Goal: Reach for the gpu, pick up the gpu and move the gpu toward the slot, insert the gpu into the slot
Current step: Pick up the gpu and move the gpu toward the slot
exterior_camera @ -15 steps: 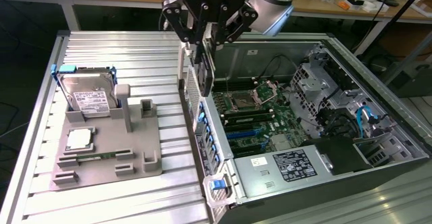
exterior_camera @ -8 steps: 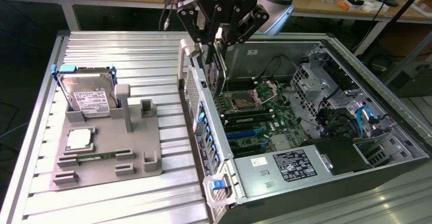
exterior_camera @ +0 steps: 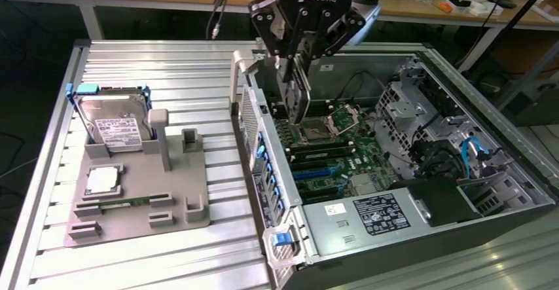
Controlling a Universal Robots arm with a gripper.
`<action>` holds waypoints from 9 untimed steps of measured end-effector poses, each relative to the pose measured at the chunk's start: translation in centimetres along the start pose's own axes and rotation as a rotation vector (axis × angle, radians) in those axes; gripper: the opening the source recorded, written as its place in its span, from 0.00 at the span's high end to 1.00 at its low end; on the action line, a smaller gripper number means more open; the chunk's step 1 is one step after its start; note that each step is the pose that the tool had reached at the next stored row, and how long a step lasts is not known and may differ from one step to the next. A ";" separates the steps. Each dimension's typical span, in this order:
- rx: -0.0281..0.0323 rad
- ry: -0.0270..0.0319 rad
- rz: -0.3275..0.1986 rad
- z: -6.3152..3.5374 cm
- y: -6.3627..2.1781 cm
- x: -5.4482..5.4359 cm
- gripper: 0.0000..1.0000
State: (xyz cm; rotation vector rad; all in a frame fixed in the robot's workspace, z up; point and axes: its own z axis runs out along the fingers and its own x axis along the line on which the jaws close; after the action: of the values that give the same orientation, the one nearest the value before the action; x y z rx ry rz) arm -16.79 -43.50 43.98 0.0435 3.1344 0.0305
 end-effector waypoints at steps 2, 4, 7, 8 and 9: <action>0.0001 0.0000 0.000 0.00 0.02 -0.6 0.73; 0.0000 0.0000 0.000 0.03 0.04 -1.3 0.73; 0.0001 0.0001 0.000 0.06 0.06 -2.3 0.73; 0.0001 0.0001 0.000 0.07 0.07 -2.6 0.73; 0.0001 0.0000 0.000 0.08 0.08 -2.9 0.73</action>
State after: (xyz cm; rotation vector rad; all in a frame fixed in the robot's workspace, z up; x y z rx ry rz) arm -13.89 -43.50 43.92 0.0434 3.1345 0.0303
